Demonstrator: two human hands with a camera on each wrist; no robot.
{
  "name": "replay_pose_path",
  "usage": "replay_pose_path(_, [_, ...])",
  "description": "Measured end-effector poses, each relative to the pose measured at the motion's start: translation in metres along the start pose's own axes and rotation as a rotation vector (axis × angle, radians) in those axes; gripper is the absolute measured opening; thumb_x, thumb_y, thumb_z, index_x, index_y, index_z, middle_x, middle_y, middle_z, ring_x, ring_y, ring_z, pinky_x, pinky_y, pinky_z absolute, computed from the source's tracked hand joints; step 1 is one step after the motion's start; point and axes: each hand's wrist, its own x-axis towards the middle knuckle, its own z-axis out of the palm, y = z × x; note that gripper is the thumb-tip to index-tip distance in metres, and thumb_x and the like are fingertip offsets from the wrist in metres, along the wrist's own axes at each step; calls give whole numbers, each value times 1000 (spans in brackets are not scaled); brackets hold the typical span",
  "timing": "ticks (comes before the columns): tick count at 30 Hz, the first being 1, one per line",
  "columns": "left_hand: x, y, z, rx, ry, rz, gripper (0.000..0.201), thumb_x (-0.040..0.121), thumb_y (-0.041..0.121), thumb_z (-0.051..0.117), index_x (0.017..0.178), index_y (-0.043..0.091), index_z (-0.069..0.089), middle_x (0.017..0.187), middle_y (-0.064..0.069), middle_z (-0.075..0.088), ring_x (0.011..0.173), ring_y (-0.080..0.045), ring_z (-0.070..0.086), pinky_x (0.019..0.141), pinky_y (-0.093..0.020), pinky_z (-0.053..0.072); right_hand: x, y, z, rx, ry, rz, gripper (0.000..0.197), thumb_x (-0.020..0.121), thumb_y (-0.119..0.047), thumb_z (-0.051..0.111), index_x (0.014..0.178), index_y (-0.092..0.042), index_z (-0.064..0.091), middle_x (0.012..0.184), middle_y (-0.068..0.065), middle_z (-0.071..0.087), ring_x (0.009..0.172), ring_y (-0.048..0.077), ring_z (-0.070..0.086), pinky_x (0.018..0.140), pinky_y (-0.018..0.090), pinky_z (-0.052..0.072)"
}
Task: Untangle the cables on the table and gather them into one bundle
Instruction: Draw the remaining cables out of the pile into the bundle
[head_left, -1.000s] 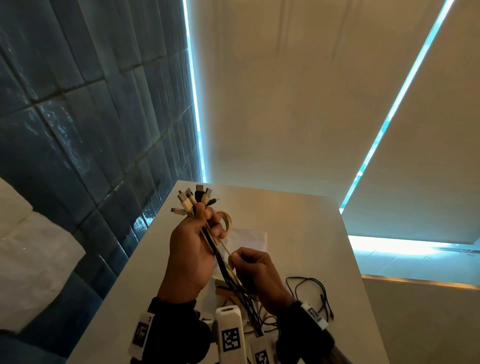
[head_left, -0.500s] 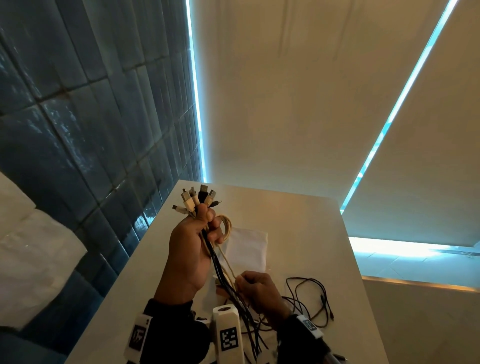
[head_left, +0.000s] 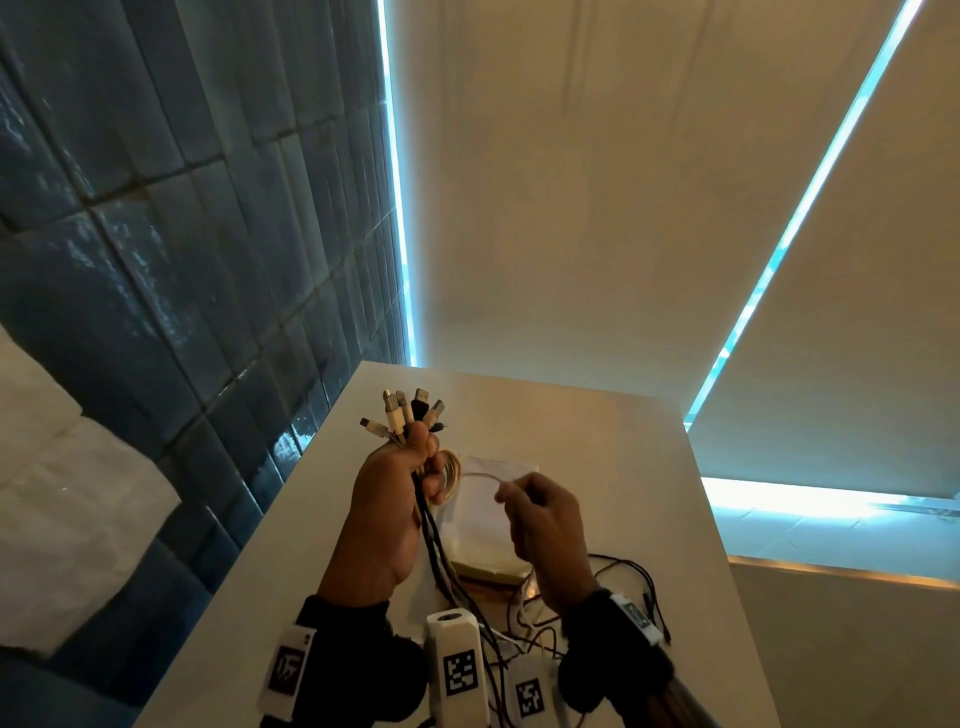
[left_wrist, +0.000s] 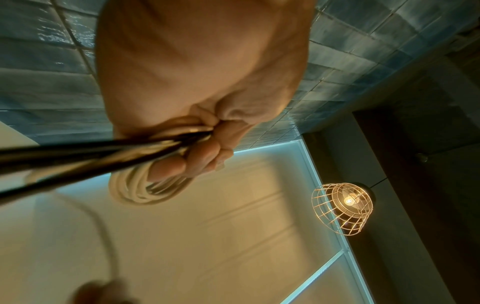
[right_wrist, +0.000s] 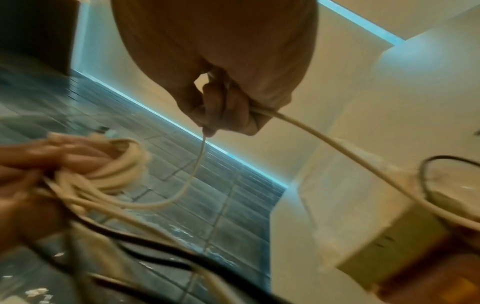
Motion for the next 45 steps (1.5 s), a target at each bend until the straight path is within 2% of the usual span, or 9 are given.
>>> replay_pose_path(3, [0,-2,2,20,55,-26,32,101,21,39,74,9,50,60,-4,49,46,-9,43,57,-28,33,-8,-34,9,54,-48,-137,17,94,-12,57,81,-3,63,53,-4,41,44,9,30,42,21,26])
replay_pose_path(7, [0,-5,6,29,104,-25,30,101,22,41,81,7,57,59,-3,63,66,-21,57,76,-37,46,-19,-54,18,33,-155,-296,17,95,-9,56,82,-2,64,53,-7,44,47,6,34,44,18,30])
replay_pose_path(13, [-1,-2,7,-226,-21,-48,24,102,21,36,102,10,57,81,-12,70,75,-22,72,72,-41,56,-24,-48,22,4,-292,-265,24,95,0,53,74,-6,62,48,-11,46,40,0,36,44,11,30])
replay_pose_path(17, [-1,-1,8,-281,-49,3,24,99,22,38,95,8,56,75,-9,69,73,-22,69,78,-38,49,-24,-41,16,-35,-332,-173,23,94,-4,54,74,-7,62,49,-8,45,41,3,33,43,14,28])
replay_pose_path(22, [1,-4,9,-262,-77,62,28,97,28,41,76,11,47,62,-1,52,50,-10,44,65,-31,38,-23,-27,11,-19,-396,-74,23,96,-7,53,75,-7,61,48,-10,42,40,2,31,42,14,26])
replay_pose_path(26, [1,-4,6,-220,-160,78,25,85,35,46,73,13,44,62,1,43,46,-8,33,58,-28,31,-21,-9,8,-36,-402,-8,25,97,-7,53,73,-8,60,55,4,39,43,7,32,42,16,27])
replay_pose_path(30, [3,-3,3,-194,-176,79,25,85,35,45,73,13,44,60,2,42,43,-7,30,50,-22,35,-14,13,3,-97,-379,25,25,97,-7,52,73,-6,59,49,-2,38,40,5,33,42,16,29])
replay_pose_path(34, [6,-5,3,-154,-149,84,31,97,30,37,73,12,44,59,2,41,42,-6,30,47,-21,35,-5,39,-3,-254,-323,4,28,93,-8,55,67,-15,61,51,-12,50,49,-2,43,53,14,36])
replay_pose_path(45, [0,1,8,43,-155,125,34,101,26,35,73,10,44,60,-1,41,46,-10,28,53,-28,27,8,90,-11,-314,-277,87,30,87,-15,59,58,-23,63,56,-10,56,58,3,50,63,22,42])
